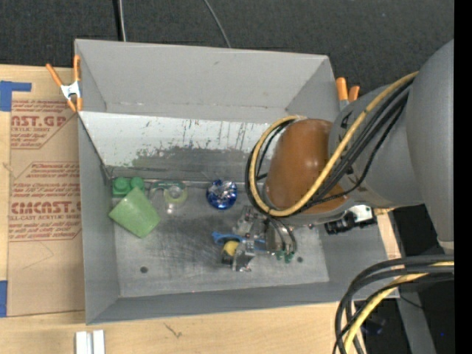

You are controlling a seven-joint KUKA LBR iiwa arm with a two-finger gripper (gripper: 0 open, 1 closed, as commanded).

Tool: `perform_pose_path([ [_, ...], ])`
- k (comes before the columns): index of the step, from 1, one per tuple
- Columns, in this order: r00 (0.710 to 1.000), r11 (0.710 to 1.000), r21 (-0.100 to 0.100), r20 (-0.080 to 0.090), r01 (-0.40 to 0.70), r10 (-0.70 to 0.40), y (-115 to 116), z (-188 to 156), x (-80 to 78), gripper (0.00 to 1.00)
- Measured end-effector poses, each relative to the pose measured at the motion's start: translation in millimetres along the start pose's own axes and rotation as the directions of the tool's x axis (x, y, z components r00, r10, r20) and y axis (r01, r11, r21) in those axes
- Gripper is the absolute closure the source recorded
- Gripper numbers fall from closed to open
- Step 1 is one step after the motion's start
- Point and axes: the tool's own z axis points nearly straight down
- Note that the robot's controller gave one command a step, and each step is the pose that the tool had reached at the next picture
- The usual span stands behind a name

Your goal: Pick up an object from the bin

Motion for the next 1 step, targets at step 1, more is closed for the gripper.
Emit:
perform_pose_path([
  [1,1.000,1.000,0.001,-0.004,0.001,-0.001,0.7,-8.5,-0.1,1.00],
])
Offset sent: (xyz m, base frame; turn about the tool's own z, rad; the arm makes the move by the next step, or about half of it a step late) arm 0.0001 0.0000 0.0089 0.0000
